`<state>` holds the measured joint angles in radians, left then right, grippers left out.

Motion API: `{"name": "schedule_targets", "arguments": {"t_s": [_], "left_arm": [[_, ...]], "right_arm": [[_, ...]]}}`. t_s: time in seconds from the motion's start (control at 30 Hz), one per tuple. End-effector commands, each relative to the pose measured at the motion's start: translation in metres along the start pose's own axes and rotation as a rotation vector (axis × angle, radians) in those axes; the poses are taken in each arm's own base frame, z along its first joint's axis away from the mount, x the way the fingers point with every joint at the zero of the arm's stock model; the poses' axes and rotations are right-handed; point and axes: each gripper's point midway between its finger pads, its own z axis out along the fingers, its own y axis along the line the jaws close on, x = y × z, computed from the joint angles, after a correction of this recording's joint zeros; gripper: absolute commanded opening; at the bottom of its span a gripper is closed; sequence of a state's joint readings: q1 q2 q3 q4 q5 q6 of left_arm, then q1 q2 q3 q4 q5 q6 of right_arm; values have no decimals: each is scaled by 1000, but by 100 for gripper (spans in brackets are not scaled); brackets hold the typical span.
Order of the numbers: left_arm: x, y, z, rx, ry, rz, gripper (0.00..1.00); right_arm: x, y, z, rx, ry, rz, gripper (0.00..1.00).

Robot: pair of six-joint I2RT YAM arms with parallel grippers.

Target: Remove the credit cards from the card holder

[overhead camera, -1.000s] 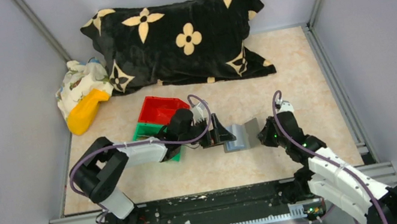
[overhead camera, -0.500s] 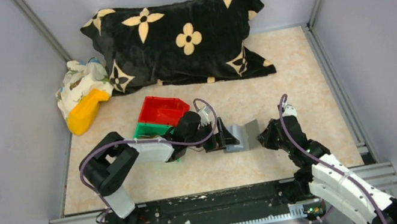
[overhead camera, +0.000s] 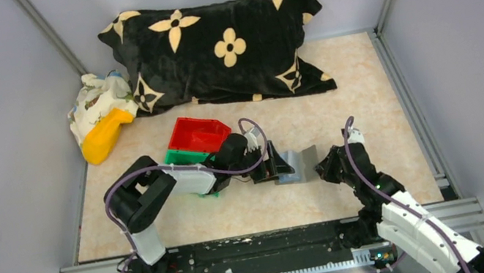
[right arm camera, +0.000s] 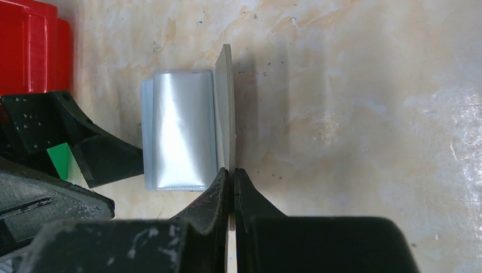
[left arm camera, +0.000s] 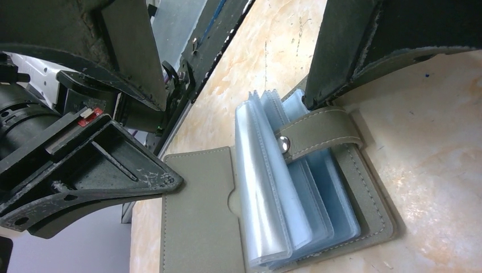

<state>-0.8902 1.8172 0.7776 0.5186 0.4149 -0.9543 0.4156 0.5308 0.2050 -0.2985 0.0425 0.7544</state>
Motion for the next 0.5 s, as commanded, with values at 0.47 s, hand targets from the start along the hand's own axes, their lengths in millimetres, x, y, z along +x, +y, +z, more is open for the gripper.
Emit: {"name": "schedule_targets", "arguments": {"t_s": [0.47], "left_arm": [[-17, -27, 20, 85, 6, 28, 97]], "right_arm": [[13, -3, 5, -17, 34, 20, 0]]}}
